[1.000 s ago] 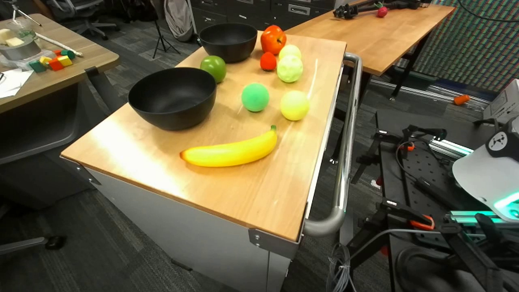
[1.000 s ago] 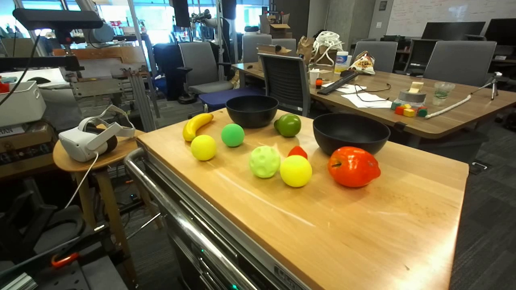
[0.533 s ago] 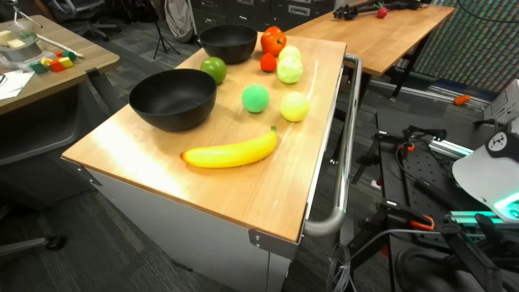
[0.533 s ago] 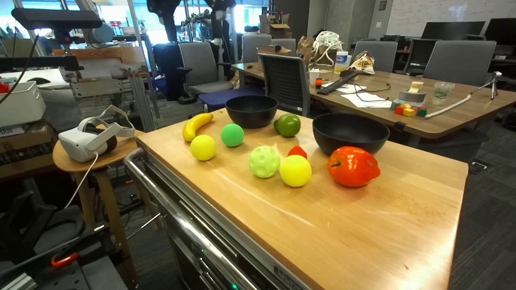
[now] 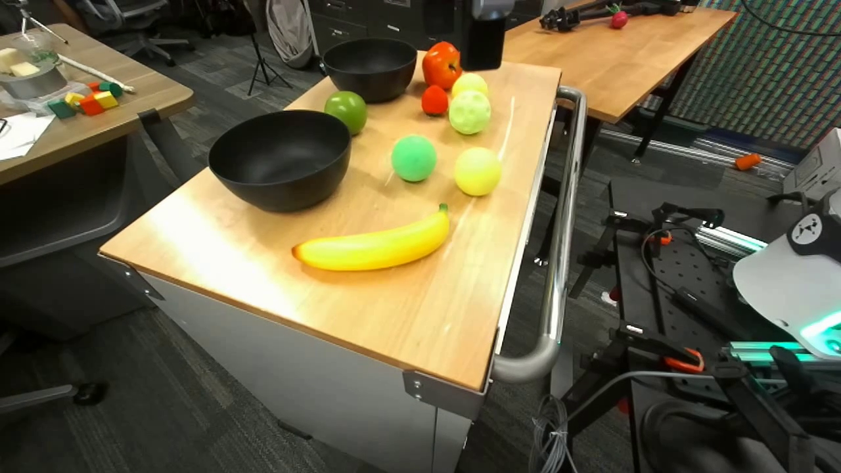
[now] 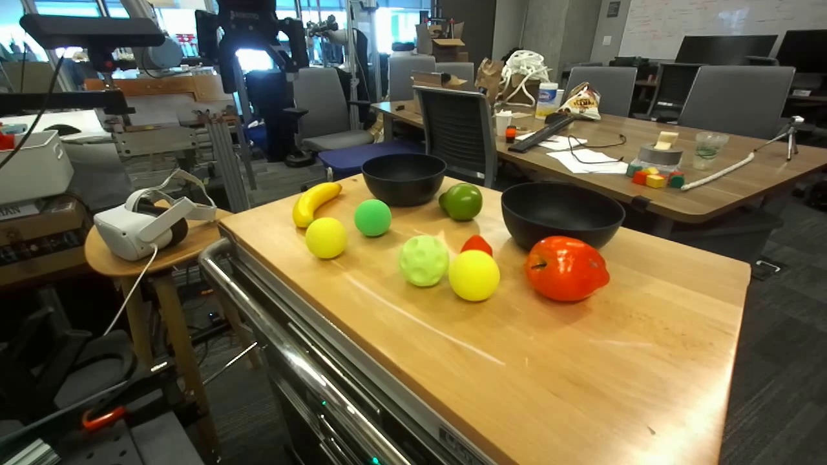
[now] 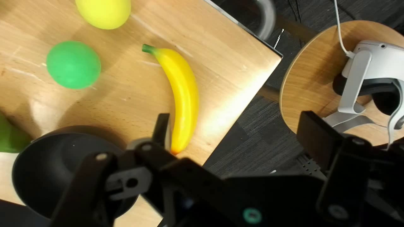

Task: Put the fruits in the bowls one by one then move the apple to the left

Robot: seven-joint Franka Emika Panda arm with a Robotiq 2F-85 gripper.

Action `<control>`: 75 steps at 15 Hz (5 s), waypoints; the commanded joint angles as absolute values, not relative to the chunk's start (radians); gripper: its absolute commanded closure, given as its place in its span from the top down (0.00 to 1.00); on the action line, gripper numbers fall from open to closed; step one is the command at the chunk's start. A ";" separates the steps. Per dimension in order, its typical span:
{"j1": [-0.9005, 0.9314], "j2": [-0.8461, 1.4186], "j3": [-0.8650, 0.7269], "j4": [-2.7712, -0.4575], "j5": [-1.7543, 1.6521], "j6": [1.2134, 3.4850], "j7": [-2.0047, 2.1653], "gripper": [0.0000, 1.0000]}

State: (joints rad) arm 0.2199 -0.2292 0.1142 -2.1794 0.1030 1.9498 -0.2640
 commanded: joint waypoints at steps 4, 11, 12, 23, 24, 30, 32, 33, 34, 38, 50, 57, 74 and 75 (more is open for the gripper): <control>0.204 -0.178 0.119 -2.160 0.079 1.965 -0.293 1.00; 0.154 -0.071 0.108 -2.163 -0.012 1.970 -0.283 1.00; 0.144 -0.046 0.103 -2.151 -0.013 1.970 -0.283 1.00; 0.181 -0.051 0.177 -2.279 -0.254 2.239 -0.234 1.00; 0.181 -0.056 0.181 -2.306 -0.330 2.281 -0.182 1.00; 0.186 -0.004 0.185 -2.284 -0.269 2.259 -0.242 1.00; 0.184 0.028 0.182 -2.281 -0.117 2.272 -0.370 1.00; 0.180 0.042 0.183 -2.278 -0.044 2.272 -0.423 1.00; 0.175 0.055 0.182 -2.278 -0.012 2.270 -0.435 1.00; 0.170 0.095 0.186 -2.284 0.004 2.282 -0.431 0.75; 0.189 0.114 0.186 -2.255 -0.212 2.299 -0.316 0.14; 0.226 0.055 0.193 -2.107 -0.538 2.230 -0.125 0.14; 0.137 0.375 0.124 -1.718 -0.527 2.105 -0.303 0.65; 0.139 0.369 0.124 -1.709 -0.509 2.100 -0.321 0.70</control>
State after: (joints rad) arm 0.1412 0.3692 0.1171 -1.7716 -0.5699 2.1362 -0.2458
